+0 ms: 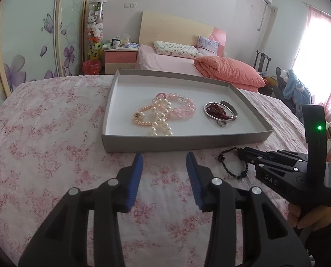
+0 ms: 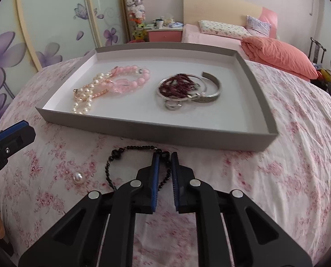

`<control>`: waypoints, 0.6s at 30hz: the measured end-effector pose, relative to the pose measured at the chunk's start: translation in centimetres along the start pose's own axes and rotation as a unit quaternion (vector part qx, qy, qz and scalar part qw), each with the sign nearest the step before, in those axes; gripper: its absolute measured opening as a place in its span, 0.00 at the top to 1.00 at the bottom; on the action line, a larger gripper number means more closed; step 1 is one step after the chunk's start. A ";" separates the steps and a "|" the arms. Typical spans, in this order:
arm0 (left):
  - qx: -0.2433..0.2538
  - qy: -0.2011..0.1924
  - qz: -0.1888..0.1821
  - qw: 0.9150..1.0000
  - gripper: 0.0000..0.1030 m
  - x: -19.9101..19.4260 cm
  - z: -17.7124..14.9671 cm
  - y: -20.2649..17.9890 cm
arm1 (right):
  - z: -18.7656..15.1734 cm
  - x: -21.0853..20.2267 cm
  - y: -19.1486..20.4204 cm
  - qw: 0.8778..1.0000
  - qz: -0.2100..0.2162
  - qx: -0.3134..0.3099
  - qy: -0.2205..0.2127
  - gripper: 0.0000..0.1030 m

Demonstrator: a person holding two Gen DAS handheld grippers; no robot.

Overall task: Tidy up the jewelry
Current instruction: 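Withdraw both open tools from the tray toward the remaining jewelry, then grasp the black beaded bracelet with the right tool while the left tool grasps the loose pearl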

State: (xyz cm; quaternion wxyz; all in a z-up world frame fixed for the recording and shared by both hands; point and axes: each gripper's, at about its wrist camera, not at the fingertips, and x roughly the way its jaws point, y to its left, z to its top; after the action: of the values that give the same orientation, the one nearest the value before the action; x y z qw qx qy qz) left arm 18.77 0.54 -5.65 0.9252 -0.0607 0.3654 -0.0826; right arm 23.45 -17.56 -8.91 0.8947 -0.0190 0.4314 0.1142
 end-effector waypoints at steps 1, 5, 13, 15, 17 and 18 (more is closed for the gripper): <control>0.003 0.001 -0.003 1.000 0.58 0.1 -0.1 -0.2 | -0.1 -0.1 -0.5 1.000 -0.005 0.006 0.000 0.90; 0.024 0.012 -0.018 0.999 0.57 0.5 -0.4 -1.6 | -0.7 -0.8 -2.3 0.999 -0.021 0.027 0.001 0.90; 0.063 0.035 -0.037 0.997 0.54 1.7 -1.5 -4.3 | -0.4 -0.6 -2.4 1.000 -0.007 0.024 0.001 0.89; 0.067 0.039 -0.036 0.996 0.54 1.9 -1.6 -4.5 | -0.4 -0.4 -2.2 1.000 -0.005 0.019 0.000 0.89; 0.069 0.042 -0.036 0.996 0.54 2.1 -1.8 -4.6 | -0.4 -0.4 -2.0 1.000 -0.004 0.015 -0.001 0.89; 0.069 0.043 -0.036 0.996 0.53 2.2 -1.8 -4.7 | -0.4 -0.4 -1.9 1.000 -0.005 0.013 -0.001 0.89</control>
State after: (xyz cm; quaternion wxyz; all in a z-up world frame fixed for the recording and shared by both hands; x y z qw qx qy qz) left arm 18.59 -4.58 -7.64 0.9068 -0.0058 0.3962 -0.1436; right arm 23.32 -19.57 -8.98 0.8958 -0.0091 0.4320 0.1039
